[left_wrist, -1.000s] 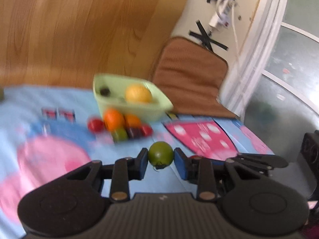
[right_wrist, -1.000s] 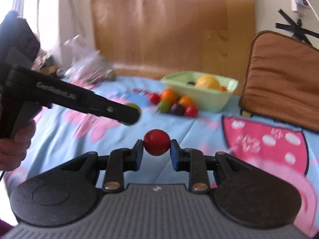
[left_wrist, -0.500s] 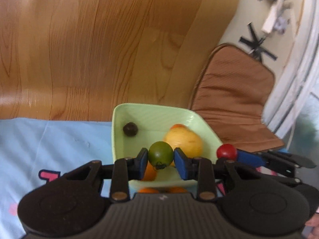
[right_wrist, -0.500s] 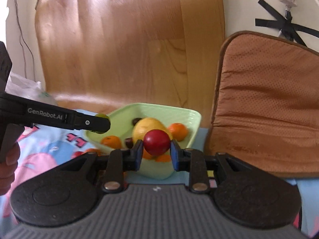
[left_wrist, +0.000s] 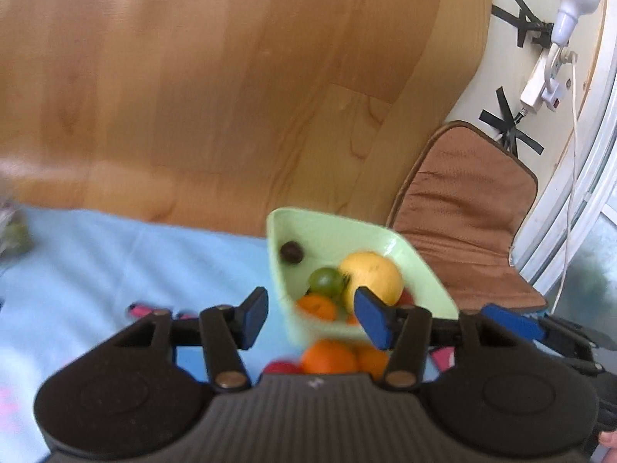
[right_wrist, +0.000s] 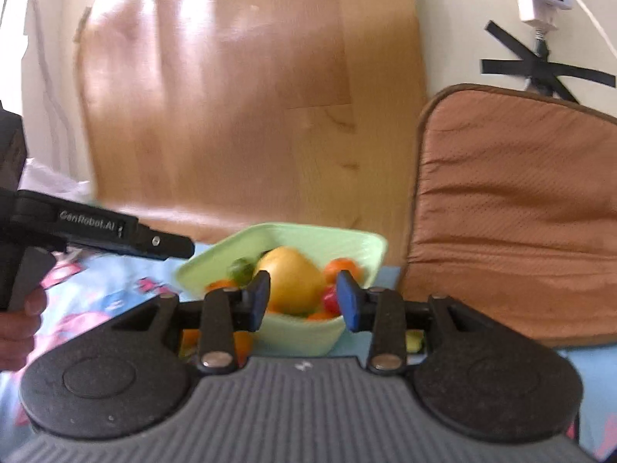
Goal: Organize fruits
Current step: 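Lower both tomatoes into the green bowl and open both grippers, then grasp a green cherry tomato with the left gripper while the right grasps a dark plum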
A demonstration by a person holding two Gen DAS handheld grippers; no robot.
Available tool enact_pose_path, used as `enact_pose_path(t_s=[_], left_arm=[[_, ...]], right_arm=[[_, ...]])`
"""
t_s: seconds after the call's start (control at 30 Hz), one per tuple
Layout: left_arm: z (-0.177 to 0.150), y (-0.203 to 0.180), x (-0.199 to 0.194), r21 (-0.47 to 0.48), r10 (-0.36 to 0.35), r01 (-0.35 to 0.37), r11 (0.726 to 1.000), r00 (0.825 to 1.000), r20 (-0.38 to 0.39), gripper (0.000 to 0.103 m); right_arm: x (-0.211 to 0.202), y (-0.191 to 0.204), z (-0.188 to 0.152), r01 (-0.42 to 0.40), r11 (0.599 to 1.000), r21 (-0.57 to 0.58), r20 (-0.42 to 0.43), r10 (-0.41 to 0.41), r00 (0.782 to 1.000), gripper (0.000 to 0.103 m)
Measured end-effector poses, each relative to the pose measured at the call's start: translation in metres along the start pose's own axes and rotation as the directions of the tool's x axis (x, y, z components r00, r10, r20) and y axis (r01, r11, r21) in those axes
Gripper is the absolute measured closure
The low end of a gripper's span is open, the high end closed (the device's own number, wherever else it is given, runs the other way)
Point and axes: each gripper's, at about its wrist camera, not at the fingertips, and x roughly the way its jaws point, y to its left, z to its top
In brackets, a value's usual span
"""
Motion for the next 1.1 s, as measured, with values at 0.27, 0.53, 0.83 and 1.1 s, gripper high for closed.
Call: enact_pose_path(t_s=[0.27,0.53,0.83,1.1], left_arm=[[-0.052,-0.016,-0.020,0.078,-0.015,0.018,0.997,0.999,-0.046,0.055],[-0.064,-0.042,0.003,0.211,0.060,-0.048,0.976,0.997,-0.051,0.052],[-0.066,-0.028,0.006,0.157,-0.006,0.021,0.987,0.995,-0.098,0.078],[-0.079,-0.011,-0.027,0.114,-0.023,0.033,0.993,0.995,-0.094,0.077]], right_arm=[[0.006,0.019,-0.026,-0.070,0.998,-0.001,-0.139,0.069,0.988,0.063],[0.017,0.004,-0.024,-0.070,0.988,0.138,-0.154,0.091,0.984,0.062],[0.017,0.026,-0.024,-0.129,0.991,-0.032,-0.136,0.124,0.983,0.063],[0.031,0.063,-0.028,-0.124,0.937,-0.326,-0.167,0.072,0.983,0.063]])
